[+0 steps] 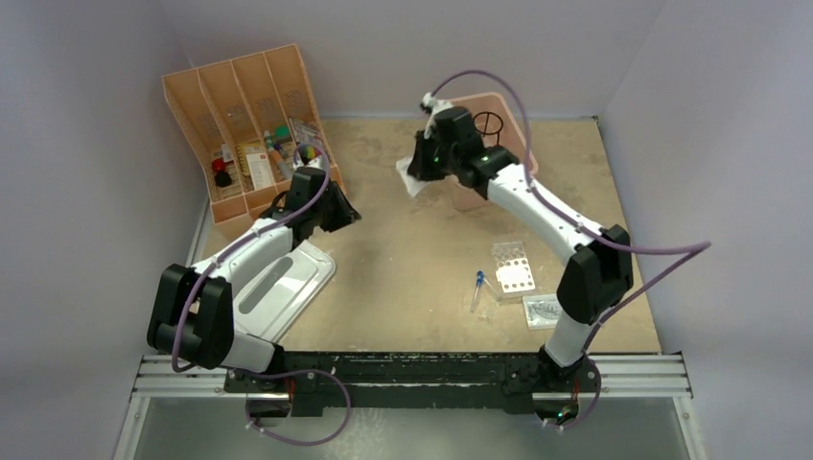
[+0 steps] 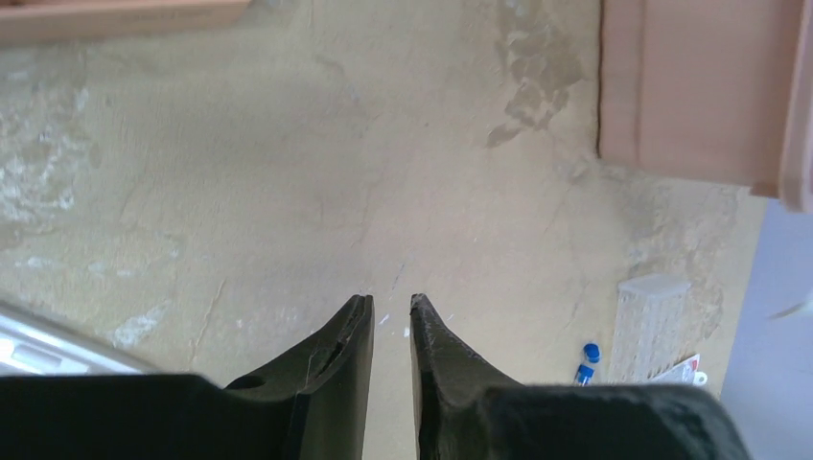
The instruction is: Organize the chemistry lab equipment
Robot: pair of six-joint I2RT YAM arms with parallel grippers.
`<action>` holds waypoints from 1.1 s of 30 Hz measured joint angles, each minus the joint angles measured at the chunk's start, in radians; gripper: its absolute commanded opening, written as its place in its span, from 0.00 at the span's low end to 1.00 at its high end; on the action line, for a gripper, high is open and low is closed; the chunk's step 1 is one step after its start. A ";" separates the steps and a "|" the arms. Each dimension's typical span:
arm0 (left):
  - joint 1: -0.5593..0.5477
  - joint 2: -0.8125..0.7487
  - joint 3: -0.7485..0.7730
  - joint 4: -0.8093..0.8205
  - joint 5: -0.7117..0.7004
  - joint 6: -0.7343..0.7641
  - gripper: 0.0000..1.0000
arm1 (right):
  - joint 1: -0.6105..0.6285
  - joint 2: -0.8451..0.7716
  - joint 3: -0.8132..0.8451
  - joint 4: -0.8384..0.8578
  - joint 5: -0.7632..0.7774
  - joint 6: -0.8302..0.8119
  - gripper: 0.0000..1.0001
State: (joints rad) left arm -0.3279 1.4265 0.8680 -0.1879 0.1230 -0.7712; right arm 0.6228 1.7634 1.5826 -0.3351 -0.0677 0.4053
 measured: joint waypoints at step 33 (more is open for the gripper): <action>0.000 0.118 0.117 -0.058 0.030 0.122 0.23 | -0.385 0.303 0.136 -0.100 -0.055 -0.160 0.27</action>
State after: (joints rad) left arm -0.3279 1.5448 0.9855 -0.2459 0.1528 -0.6487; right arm 0.2375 2.0666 1.7187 -0.4351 -0.1226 0.2451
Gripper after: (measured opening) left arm 0.219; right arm 0.146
